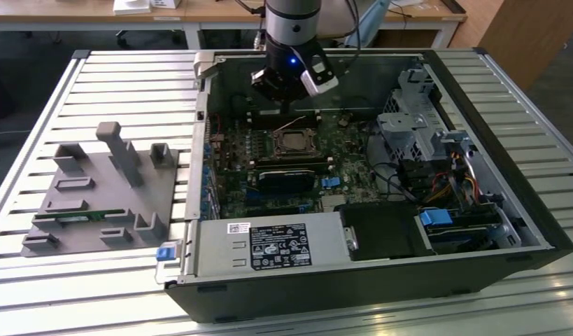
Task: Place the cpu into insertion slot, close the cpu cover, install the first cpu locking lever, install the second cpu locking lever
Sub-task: 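Install the first cpu locking lever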
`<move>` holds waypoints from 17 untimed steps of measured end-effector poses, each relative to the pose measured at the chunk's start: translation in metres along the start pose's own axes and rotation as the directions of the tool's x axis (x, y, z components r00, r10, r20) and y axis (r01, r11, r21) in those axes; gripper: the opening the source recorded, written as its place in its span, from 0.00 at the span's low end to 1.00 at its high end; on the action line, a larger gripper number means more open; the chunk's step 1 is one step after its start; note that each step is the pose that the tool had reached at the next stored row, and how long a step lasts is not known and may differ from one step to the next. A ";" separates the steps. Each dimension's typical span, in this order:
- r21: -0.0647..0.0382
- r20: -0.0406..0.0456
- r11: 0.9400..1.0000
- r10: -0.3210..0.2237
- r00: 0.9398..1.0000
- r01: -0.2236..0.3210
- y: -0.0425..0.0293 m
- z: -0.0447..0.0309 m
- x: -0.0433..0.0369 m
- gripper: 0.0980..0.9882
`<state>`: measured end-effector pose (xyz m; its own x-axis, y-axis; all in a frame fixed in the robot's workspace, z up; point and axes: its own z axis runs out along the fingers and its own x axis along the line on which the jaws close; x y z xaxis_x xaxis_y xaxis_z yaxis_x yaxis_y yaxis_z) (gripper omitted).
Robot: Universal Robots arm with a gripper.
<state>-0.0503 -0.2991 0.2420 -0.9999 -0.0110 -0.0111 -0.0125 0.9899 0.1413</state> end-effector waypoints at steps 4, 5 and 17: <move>0.002 0.001 1.000 0.000 1.000 0.000 -0.0007 0.0050 0.0000 0.02; 0.004 0.001 1.000 0.000 1.000 0.000 -0.0009 0.0063 0.0000 0.02; 0.005 0.001 1.000 0.000 1.000 0.000 -0.0010 0.0136 -0.0103 0.02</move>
<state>-0.0399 -0.2981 0.2285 -0.9999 -0.0114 -0.0118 -0.0129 0.9906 0.1364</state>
